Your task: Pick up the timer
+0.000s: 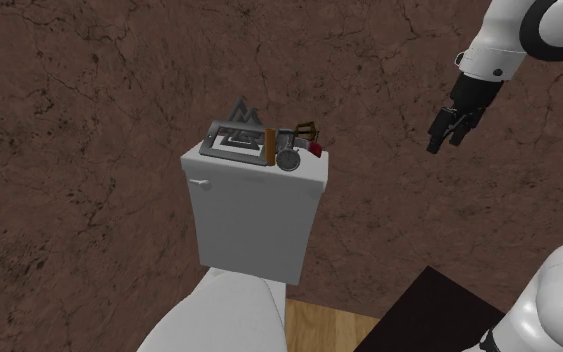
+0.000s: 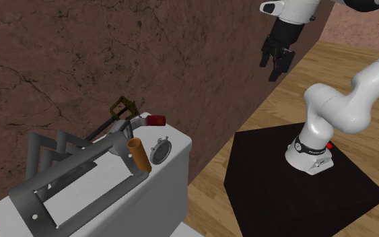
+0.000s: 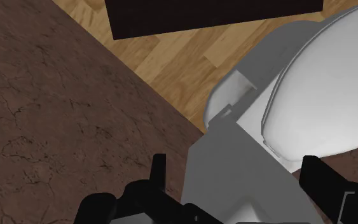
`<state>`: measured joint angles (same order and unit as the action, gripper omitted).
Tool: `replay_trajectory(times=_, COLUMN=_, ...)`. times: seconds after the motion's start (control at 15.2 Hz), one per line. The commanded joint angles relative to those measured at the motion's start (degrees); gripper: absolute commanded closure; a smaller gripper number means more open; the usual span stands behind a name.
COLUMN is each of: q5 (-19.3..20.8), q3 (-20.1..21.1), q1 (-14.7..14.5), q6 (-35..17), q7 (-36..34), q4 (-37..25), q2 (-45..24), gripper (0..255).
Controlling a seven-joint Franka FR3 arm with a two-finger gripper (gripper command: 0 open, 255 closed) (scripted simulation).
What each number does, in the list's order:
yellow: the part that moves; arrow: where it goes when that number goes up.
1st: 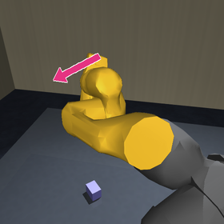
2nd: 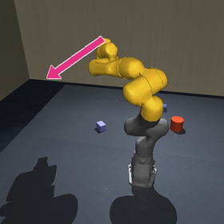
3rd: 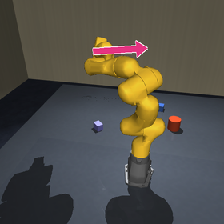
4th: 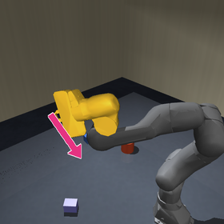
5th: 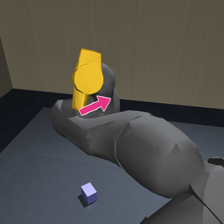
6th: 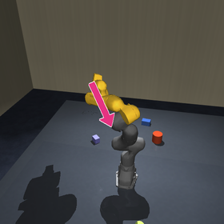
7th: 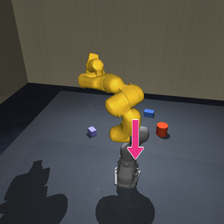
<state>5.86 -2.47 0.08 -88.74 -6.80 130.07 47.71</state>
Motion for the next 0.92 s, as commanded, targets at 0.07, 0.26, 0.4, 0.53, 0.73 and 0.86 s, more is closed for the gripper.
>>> replay_trajectory(times=0.07, q5=0.11, q3=-0.56, q1=-0.53, q6=-1.54, q7=1.34, q4=-0.45, q2=-1.84, gripper=0)
replay_trajectory(times=0.26, q5=0.21, q3=-2.18, q1=-2.21, q6=-5.84, q7=5.35, q4=-2.26, q2=-7.54, gripper=0)
replay_trajectory(times=0.4, q5=0.06, q3=-3.16, q1=-3.34, q6=-8.43, q7=8.06, q4=-3.84, q2=-11.46, gripper=0)
replay_trajectory(times=0.53, q5=-0.27, q3=-4.05, q1=-4.45, q6=-10.78, q7=10.81, q4=-5.7, q2=-15.45, gripper=0)
replay_trajectory(times=0.73, q5=-1.12, q3=-5.19, q1=-6.08, q6=-13.82, q7=15.02, q4=-9.0, q2=-21.52, gripper=0)
replay_trajectory(times=0.86, q5=-1.89, q3=-5.81, q1=-7.11, q6=-15.51, q7=17.87, q4=-11.52, q2=-25.6, gripper=0)
